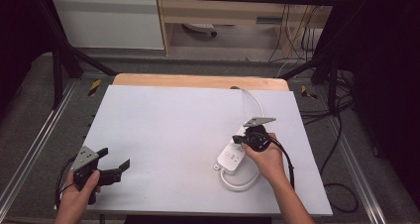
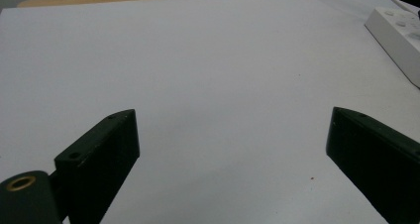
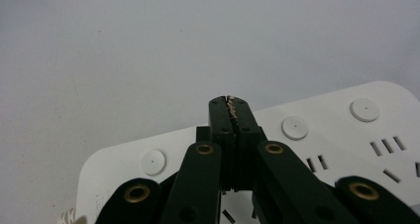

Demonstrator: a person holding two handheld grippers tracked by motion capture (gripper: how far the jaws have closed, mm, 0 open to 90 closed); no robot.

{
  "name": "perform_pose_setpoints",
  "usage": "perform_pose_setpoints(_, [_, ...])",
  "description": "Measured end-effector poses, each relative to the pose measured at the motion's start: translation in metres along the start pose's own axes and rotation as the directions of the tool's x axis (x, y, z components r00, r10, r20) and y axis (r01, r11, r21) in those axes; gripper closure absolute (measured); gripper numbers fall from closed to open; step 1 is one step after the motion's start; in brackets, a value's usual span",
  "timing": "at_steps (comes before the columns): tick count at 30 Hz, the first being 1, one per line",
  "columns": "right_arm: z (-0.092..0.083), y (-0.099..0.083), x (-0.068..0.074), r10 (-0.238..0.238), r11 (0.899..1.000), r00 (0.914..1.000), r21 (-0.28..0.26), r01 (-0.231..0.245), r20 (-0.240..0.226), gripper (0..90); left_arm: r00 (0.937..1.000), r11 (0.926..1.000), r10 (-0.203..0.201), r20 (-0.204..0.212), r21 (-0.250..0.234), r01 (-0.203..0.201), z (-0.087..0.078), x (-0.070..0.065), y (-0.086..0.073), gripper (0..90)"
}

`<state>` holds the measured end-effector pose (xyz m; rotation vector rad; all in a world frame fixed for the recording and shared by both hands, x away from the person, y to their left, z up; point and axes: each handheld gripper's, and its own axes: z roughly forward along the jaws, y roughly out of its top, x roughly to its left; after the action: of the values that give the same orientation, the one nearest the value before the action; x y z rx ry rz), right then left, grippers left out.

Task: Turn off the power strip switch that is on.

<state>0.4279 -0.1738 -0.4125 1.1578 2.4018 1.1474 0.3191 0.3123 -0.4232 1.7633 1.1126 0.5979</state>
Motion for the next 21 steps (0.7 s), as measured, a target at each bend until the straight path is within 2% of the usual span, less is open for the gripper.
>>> perform_pose_setpoints(21, [0.0057, -0.0023, 0.0005, -0.013, 1.0, 0.9999, 0.027, 0.012, 0.009, 90.0, 1.0, 1.0, 0.004, 0.001, 0.001, -0.004, 0.0001, -0.0004, -0.0001, 6.2])
